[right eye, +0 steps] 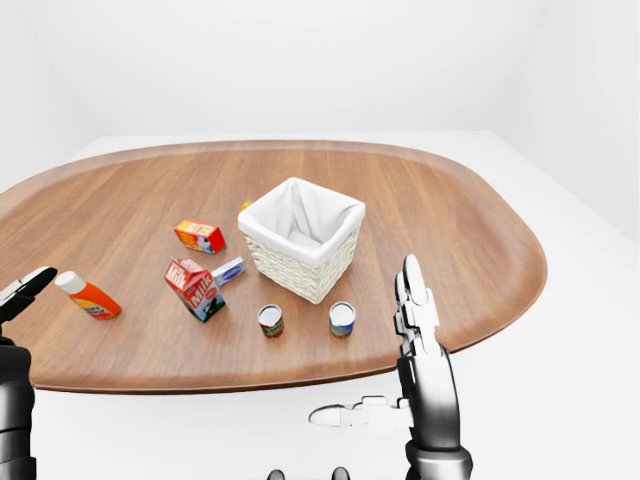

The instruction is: Pick up the alphabet soup, and put it in the basket.

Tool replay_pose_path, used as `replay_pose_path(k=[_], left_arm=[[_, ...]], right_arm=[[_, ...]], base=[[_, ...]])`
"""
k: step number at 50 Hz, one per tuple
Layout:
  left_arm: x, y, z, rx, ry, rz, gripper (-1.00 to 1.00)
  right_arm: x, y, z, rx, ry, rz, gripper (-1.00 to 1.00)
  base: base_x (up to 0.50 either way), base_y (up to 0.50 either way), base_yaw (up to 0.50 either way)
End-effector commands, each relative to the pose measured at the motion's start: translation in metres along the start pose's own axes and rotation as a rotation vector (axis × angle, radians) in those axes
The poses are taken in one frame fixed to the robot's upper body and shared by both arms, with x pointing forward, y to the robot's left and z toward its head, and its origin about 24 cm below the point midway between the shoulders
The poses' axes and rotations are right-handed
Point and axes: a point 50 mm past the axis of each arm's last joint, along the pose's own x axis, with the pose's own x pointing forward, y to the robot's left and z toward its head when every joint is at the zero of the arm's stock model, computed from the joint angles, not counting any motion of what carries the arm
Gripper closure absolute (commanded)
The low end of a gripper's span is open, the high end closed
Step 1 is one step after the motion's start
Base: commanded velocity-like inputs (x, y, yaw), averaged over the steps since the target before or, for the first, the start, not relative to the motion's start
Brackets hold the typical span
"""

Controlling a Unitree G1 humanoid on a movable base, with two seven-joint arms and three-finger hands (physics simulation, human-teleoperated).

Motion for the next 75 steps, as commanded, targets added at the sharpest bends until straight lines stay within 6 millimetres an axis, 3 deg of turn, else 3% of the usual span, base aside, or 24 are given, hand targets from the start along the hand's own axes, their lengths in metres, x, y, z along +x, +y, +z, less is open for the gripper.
replay_pose_path(k=[1, 28, 32, 39, 75], left_arm=[[0.000, 0.000, -0.002, 0.003, 0.007, 0.002, -1.00], [-0.001, 0.001, 0.004, -0.008, -0.015, -0.001, -1.00], [0.000, 0.000, -0.006, 0.007, 0.024, 0.000, -1.00], [0.000, 0.001, -0.006, 0.009, 0.025, -0.001, -1.00], [0.000, 0.001, 0.002, -0.003, -0.006, 0.000, -1.00]], right_arm=[[-0.001, 0.000, 0.002, 0.001, -0.005, -0.001, -1.00], [0.000, 0.000, -0.001, 0.002, 0.005, 0.005, -1.00], [0.000, 0.000, -0.002, 0.002, 0.006, 0.005, -1.00], [-0.001, 0.001, 0.001, 0.003, 0.000, 0.006, -1.00], [0.001, -0.002, -0.001, -0.003, 0.000, -0.010, -1.00]], base=[[0.26, -0.02, 0.00], [0.26, -0.01, 0.00], [0.26, -0.01, 0.00], [0.26, -0.01, 0.00], [0.25, 0.00, 0.00]])
